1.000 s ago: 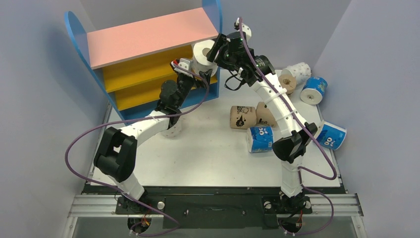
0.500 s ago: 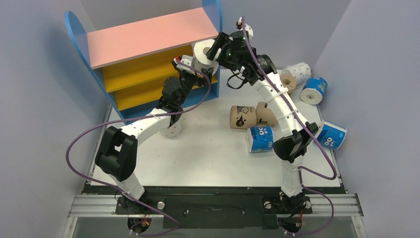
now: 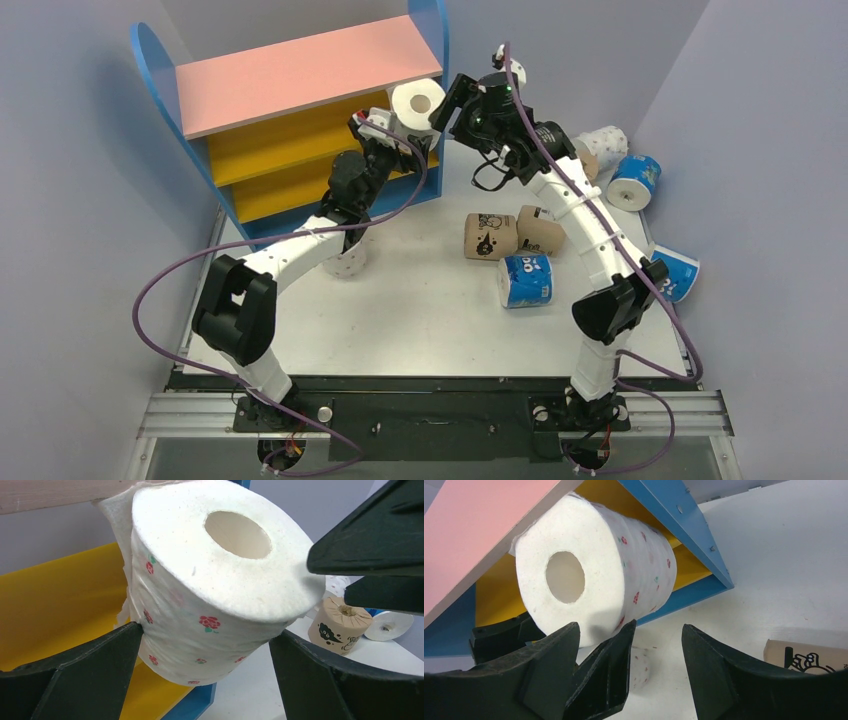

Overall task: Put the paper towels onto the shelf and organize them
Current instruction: Place the paper towel on the shelf.

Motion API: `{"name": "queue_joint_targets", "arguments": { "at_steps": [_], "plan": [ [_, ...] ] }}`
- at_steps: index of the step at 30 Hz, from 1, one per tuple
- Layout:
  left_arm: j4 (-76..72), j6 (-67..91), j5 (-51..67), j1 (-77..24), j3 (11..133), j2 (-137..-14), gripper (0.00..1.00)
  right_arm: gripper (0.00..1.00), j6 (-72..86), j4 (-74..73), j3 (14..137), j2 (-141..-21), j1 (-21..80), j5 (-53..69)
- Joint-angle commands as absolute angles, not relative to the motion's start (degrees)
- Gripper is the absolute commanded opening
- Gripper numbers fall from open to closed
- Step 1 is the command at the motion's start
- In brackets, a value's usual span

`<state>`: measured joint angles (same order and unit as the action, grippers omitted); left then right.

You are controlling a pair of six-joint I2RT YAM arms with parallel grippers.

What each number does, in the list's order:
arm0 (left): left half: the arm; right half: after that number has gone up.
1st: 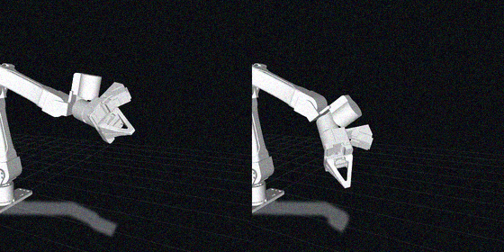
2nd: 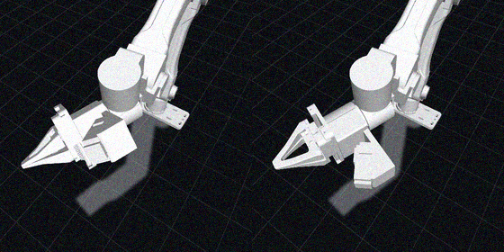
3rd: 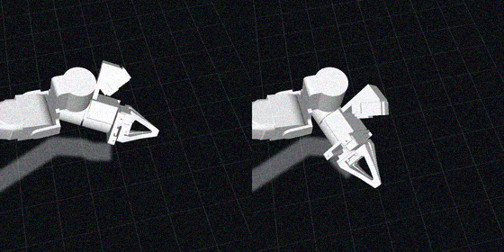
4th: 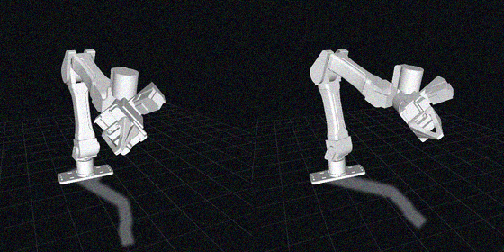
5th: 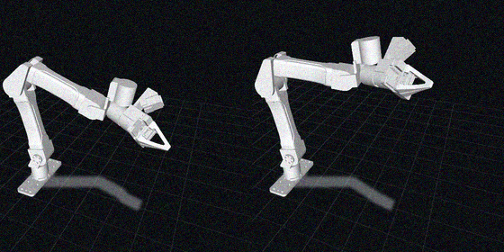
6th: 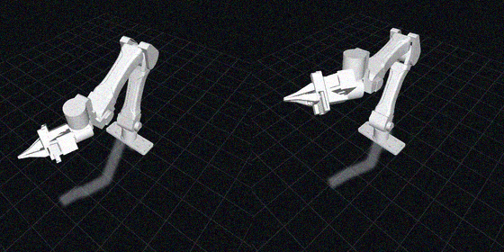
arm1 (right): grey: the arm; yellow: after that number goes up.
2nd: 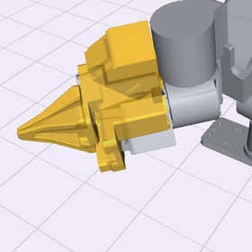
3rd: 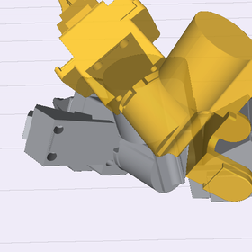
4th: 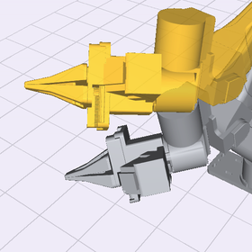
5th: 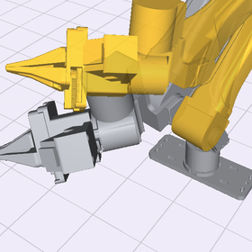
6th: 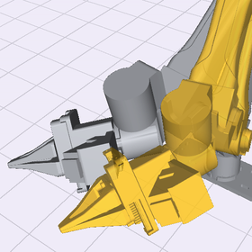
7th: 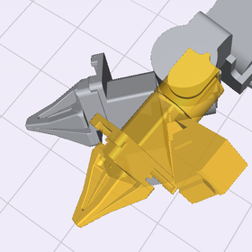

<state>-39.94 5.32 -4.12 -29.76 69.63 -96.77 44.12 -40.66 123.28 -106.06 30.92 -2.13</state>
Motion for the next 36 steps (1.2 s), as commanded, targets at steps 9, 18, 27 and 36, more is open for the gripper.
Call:
{"name": "queue_joint_targets", "arguments": {
  "at_steps": [9,18,27,36],
  "plan": [
    [-41.9,6.1,-9.9,-28.2,76.5,-96.2,0.97,0.72,42.4,-36.5,119.5,-98.2,29.5,-1.8],
    [-42.0,7.9,-7.5,-28.2,75.5,-94.8,0.97,0.68,42.8,-34.4,121.8,-101.3,28.9,0.4],
    [-42.8,8.5,-4.6,-28.3,72.5,-93.3,0.97,0.68,46.4,-31.2,124.5,-106.2,28.8,4.6],
    [-43.2,8.9,-3.0,-28.7,71.3,-92.9,0.97,0.67,47.1,-32.0,125.8,-108.9,28.7,5.1]
  ]
}}
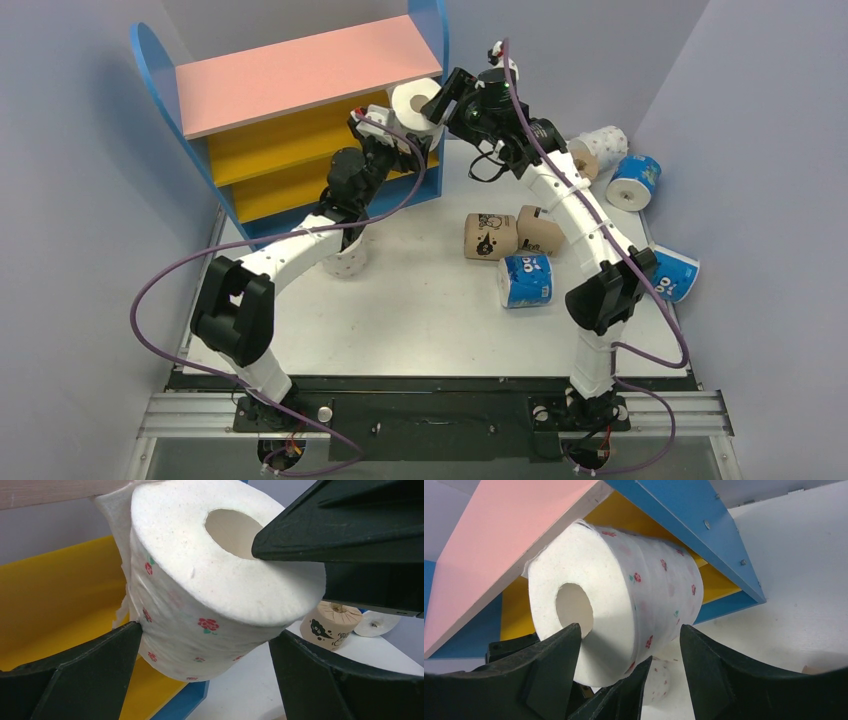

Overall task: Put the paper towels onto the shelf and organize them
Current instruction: Place the paper towel on the shelf.

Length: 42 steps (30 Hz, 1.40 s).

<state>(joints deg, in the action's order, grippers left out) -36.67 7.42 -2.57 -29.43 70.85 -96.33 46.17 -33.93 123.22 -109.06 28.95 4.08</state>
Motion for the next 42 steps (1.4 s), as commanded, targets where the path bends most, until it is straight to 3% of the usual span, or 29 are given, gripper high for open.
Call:
{"name": "queue_joint_targets", "arguments": {
  "at_steps": [1,16,42],
  "plan": [
    [-43.2,8.9,-2.9,-28.8,71.1,-92.8,0.97,0.67,47.1,-32.0,125.7,-108.9,28.7,5.2],
    [-43.8,6.5,-2.1,-30.4,67.8,-90.2,0.97,0.6,48.3,-30.7,123.3,-108.0,28.7,5.9],
    [-41.9,8.3,-6.0,-30.5,74.5,-92.5,0.98,0.64,51.6,-30.8,127.5,-110.1,28.0,9.2]
  ]
}}
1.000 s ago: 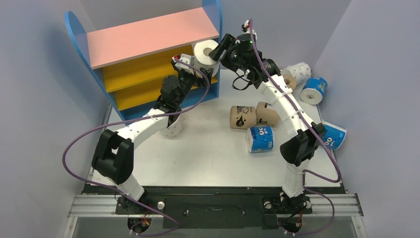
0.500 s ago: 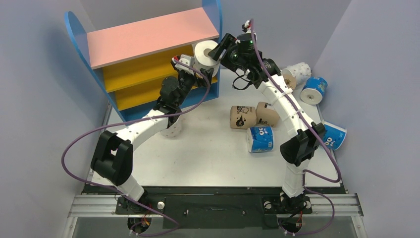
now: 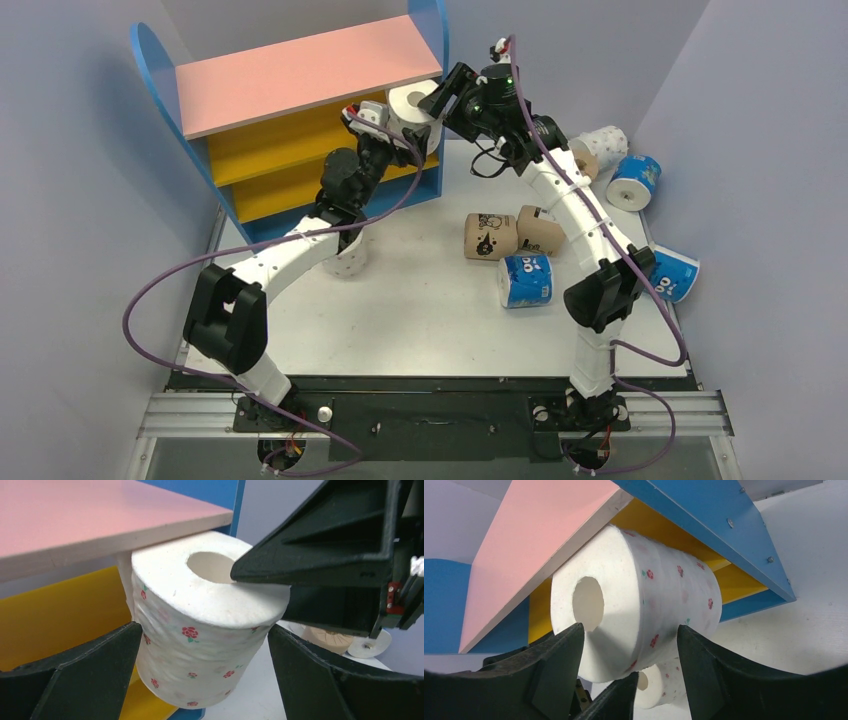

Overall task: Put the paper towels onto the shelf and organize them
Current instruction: Place the paper towel on the shelf.

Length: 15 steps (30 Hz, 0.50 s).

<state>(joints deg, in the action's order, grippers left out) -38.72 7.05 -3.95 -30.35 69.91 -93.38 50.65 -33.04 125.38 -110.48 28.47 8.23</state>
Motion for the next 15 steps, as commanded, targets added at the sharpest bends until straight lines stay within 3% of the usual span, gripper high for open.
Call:
{"name": "queue_joint_targets", "arguments": {
  "at_steps": [1,15],
  "plan": [
    [-41.4,8.4,-6.3,-30.5,74.9,-92.5,0.99,0.64,51.6,-30.8,127.3,-110.0,27.8,8.7],
    [-39.5,6.0,-7.2,-29.8,78.4,-96.3,1.0,0.65,51.2,-30.3,125.2,-108.1,26.9,8.5]
  ]
}}
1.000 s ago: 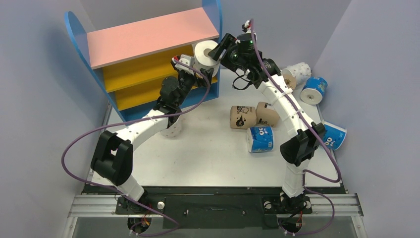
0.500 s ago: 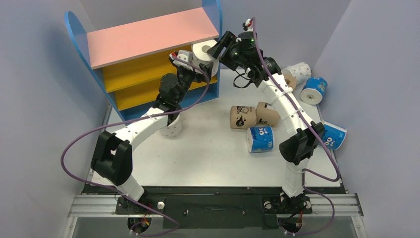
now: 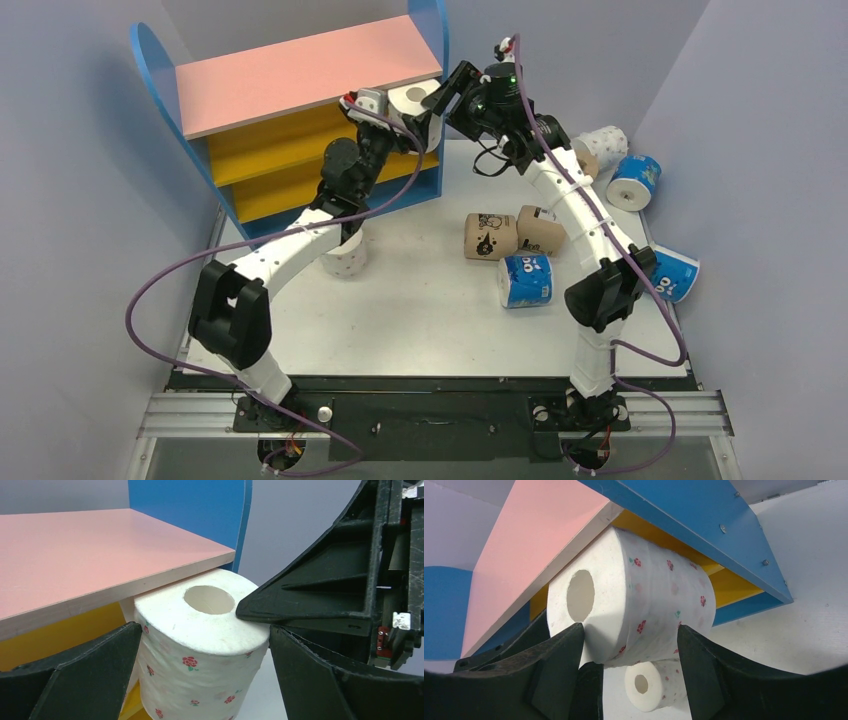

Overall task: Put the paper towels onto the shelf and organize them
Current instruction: Place the paper towel on the shelf.

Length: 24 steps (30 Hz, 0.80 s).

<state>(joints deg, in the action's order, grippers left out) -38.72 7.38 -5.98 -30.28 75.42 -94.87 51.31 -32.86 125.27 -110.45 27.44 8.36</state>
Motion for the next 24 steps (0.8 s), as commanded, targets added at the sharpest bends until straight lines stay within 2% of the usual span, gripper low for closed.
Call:
{"name": "queue_joint_targets", "arguments": {
  "at_steps": [1,6,12,24],
  "plan": [
    [-39.5,5.9,-7.3,-29.7,78.5,-96.8,1.0,0.65,51.3,-30.3,125.2,-107.7,26.6,8.7],
    [-39.4,4.9,-7.9,-29.2,79.0,-98.6,1.0,0.66,51.5,-29.0,123.0,-105.4,25.8,9.2],
    [-38.8,3.4,-8.7,-28.8,80.3,-100.5,1.0,0.67,52.6,-22.4,114.2,-99.1,24.4,10.4],
    [-39.6,2.3,-9.8,-26.5,80.6,-102.3,1.0,0.68,51.3,-6.7,81.7,-79.3,23.3,7.8]
  ]
}}
